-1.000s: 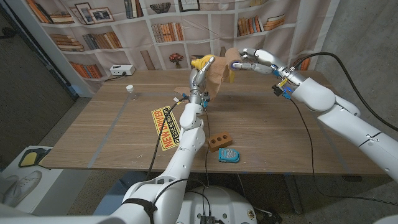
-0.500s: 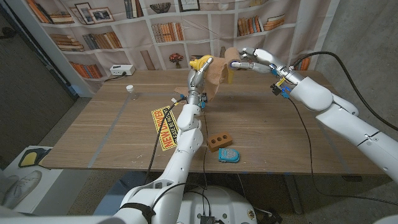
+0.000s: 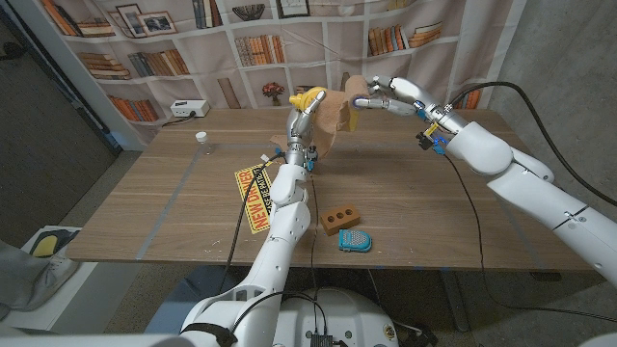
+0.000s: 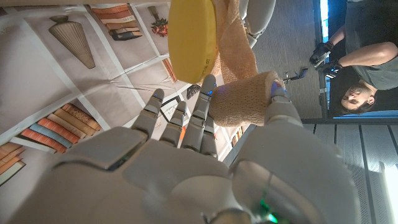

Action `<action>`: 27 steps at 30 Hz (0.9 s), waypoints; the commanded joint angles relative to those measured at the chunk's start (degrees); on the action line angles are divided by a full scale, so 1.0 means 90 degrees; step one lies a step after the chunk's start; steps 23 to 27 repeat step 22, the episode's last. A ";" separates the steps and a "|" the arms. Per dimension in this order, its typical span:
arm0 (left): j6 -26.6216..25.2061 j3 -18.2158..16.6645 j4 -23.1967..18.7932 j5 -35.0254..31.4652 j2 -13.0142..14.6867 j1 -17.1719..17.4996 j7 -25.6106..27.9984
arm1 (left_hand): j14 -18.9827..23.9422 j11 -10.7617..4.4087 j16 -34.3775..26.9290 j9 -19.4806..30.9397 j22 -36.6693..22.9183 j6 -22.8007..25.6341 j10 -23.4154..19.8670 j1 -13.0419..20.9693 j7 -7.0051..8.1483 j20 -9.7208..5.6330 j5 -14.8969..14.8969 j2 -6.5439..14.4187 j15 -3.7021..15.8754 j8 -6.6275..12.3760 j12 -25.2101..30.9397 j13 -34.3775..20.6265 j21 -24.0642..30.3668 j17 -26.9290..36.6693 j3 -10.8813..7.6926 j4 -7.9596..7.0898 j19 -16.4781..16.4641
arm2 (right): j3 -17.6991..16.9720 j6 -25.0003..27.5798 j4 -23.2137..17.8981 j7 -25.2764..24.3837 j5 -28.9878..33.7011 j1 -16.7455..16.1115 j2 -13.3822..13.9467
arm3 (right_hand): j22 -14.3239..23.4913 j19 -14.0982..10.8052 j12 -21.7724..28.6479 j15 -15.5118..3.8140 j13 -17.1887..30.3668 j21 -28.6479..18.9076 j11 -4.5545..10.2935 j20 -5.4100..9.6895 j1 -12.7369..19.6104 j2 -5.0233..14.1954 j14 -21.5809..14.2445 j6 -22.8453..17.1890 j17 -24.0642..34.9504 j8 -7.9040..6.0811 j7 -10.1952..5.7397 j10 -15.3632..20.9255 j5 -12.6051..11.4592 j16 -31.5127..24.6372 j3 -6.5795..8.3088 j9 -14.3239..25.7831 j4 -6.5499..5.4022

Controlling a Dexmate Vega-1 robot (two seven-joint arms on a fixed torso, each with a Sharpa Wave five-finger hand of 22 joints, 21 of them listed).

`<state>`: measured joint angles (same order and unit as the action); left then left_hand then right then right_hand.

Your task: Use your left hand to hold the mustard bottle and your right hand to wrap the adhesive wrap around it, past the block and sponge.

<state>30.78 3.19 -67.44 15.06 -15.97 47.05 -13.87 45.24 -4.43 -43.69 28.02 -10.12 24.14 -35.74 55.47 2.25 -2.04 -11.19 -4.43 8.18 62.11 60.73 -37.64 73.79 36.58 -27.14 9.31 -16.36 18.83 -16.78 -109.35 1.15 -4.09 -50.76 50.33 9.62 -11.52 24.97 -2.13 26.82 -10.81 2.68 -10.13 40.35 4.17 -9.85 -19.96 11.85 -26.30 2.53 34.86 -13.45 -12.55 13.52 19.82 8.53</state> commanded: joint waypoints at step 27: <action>0.0090 0.0091 -0.0205 0.0053 0.0063 0.0172 0.0057 | 0.0031 0.0009 -0.0068 0.0012 -0.0023 -0.0018 -0.0072 0.1622 0.0001 -0.0003 -0.0051 0.1557 -0.0013 0.0058 -0.0046 -0.0015 0.0031 0.0017 0.0050 -0.0016 -0.0041 | 0.0048 -0.0029 -0.0026 -0.0055 0.0132 -0.0001 -0.0036 | 0.0012 0.0051 -0.0049 -0.0314 -0.0011 0.0014 0.0026 0.0014 -0.0016 0.0060 0.0006 -0.0667 0.0018 -0.0020 -0.0694 -0.0006 -0.0022 -0.0028 0.0038 0.0019 -0.0010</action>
